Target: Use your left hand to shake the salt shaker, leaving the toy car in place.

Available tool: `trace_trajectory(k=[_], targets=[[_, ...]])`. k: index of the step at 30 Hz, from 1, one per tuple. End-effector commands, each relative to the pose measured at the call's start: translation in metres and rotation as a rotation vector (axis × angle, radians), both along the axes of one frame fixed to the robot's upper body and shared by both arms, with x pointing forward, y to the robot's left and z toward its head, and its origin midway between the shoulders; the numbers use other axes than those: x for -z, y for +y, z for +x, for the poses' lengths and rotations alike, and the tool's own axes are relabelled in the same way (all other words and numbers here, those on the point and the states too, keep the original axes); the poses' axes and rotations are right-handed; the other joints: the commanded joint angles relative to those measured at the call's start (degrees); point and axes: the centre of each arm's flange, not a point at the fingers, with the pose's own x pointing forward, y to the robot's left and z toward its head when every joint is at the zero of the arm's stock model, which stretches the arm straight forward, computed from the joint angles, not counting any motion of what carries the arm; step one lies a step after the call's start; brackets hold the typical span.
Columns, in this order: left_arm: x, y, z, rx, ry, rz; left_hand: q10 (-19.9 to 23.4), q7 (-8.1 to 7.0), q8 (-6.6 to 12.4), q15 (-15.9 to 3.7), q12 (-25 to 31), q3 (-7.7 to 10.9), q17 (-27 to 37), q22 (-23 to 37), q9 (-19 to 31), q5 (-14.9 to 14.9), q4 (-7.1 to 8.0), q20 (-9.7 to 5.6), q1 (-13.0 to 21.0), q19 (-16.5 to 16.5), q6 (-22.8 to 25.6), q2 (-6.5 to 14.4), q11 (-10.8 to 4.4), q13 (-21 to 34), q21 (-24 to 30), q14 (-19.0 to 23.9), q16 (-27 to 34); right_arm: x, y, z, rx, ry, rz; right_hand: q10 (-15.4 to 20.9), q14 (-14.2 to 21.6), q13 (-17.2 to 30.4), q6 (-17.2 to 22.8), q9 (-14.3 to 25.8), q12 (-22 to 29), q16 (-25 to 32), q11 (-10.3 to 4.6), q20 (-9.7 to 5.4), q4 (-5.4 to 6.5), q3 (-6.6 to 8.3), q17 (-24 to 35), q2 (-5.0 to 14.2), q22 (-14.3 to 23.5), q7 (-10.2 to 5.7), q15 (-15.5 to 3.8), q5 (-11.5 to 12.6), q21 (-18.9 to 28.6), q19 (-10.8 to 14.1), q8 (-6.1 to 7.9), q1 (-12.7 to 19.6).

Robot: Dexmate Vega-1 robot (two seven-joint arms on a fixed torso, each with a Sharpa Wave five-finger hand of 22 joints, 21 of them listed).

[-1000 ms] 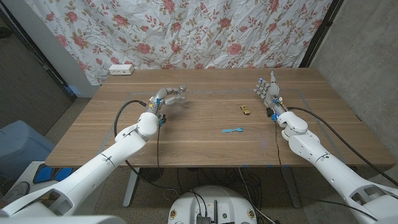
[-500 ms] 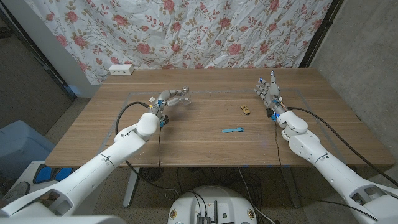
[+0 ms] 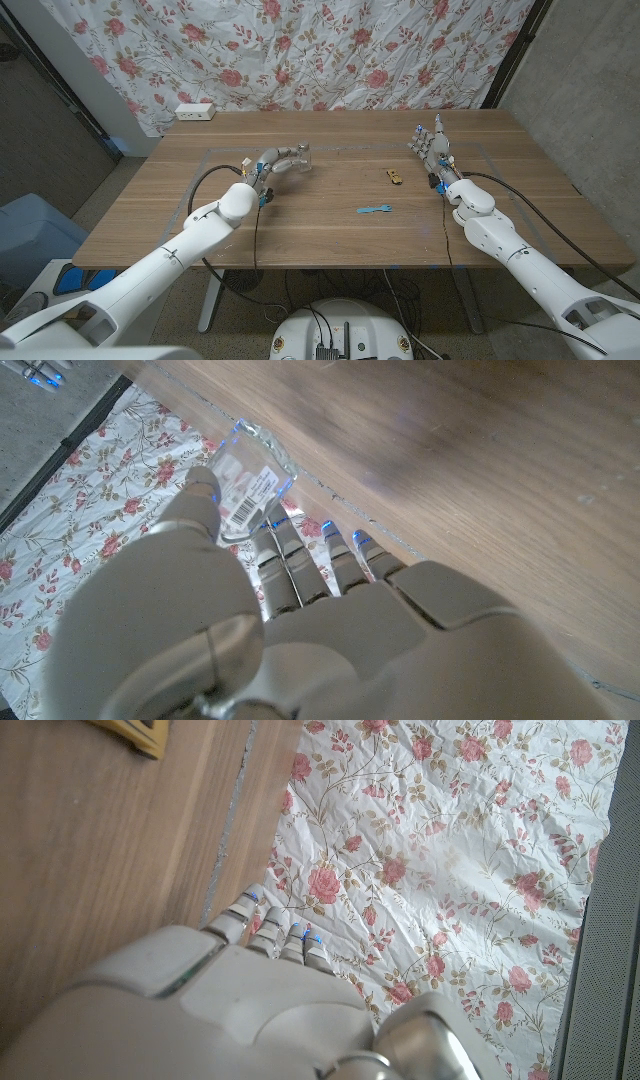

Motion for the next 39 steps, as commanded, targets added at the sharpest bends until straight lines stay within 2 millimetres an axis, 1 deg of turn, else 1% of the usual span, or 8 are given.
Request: trace_trajectory(k=[1, 9, 39], targets=[[0.008, -0.003, 0.002, 0.022, 0.007, 0.028, -0.4, -0.2, -0.27, -3.71, 0.1, -0.12, 0.1, 0.1, 0.2, 0.1, -0.05, 0.11, -0.5, -0.8, -0.3, 0.2, -0.04, -0.1, 0.1, -0.8, -0.3, 0.0, 0.0, 0.0, 0.0, 0.0, 0.0, -0.3, -0.3, 0.2, 0.0, 0.2, 0.4, 0.2, -0.05, 0.08, 0.32, -0.08, 0.3, 5.55, 0.3, 0.46, -1.99, 0.4, 0.4, 0.4, 0.36, -0.2], [0.014, -0.005, 0.004, 0.023, 0.015, 0.045, -0.7, -0.23, -0.52, -3.37, 0.1, -0.09, 0.0, 0.1, 0.1, 0.1, -0.1, 0.09, -0.7, -1.2, -0.6, 0.2, -0.03, -0.1, 0.1, -1.4, -0.2, 0.0, 0.0, 0.0, 0.0, 0.0, 0.0, -0.3, -0.3, 0.2, 0.0, 0.2, 0.4, 0.2, -0.06, 0.12, 0.32, -0.08, 0.3, 5.55, 0.3, 0.44, -2.02, 0.4, 0.3, 0.4, 0.36, -0.2], [0.033, -0.005, 0.005, 0.011, 0.037, 0.081, -1.3, -0.24, -0.84, -3.28, 0.2, -0.03, 0.0, 0.0, 0.0, 0.0, -0.19, 0.2, -1.2, -1.5, -0.7, 0.2, -0.02, -0.2, 0.3, -1.9, 0.1, 0.0, 0.0, 0.0, 0.0, 0.0, 0.0, -0.2, -0.3, 0.2, 0.0, 0.2, 0.4, 0.2, -0.09, 0.09, 0.32, -0.08, 0.3, 5.54, 0.3, 0.53, -1.99, 0.4, 0.4, 0.4, 0.37, -0.2]])
